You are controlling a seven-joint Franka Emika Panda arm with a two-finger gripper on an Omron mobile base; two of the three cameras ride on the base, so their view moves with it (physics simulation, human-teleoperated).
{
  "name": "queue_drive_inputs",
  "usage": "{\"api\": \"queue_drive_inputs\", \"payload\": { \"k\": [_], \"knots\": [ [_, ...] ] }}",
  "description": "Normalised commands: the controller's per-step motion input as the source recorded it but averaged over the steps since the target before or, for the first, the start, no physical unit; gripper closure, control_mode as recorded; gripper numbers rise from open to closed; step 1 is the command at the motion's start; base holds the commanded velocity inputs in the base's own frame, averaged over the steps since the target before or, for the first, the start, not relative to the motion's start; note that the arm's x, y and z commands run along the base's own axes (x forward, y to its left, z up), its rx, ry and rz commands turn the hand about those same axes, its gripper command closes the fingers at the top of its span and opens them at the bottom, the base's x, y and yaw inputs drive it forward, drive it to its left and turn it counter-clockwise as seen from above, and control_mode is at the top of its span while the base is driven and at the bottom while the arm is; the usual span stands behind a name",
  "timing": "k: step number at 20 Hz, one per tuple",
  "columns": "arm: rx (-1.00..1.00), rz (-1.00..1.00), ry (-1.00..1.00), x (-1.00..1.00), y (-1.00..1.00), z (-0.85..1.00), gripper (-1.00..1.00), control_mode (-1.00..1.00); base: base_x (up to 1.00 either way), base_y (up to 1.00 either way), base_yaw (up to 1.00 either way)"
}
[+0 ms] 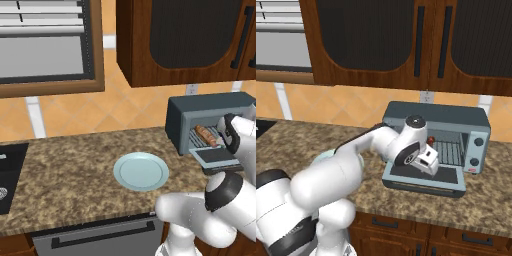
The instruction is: Pick up the kebab skewer and baguette bread, and place them inside the toaster oven. Close the toaster oven door and start by setting the timer.
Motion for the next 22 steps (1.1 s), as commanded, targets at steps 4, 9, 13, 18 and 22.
{"api": "queue_drive_inputs", "payload": {
  "k": [4, 9, 13, 18, 22],
  "knots": [
    [0.00, -0.16, 0.00, 0.02, 0.06, -0.52, -1.00, -1.00, 0.00, 0.00, 0.00],
    [0.00, -0.17, -0.01, 0.42, 0.02, -0.22, -1.00, -1.00, 0.00, 0.00, 0.00],
    [0.00, -0.15, 0.00, 0.50, 0.00, -0.26, -1.00, -1.00, 0.00, 0.00, 0.00],
    [0.00, -0.12, 0.00, 0.41, -0.05, -0.16, -1.00, -1.00, 0.00, 0.00, 0.00],
    [0.00, -0.10, 0.00, 0.25, -0.13, 0.08, -1.00, -1.00, 0.00, 0.00, 0.00]
  ]
}}
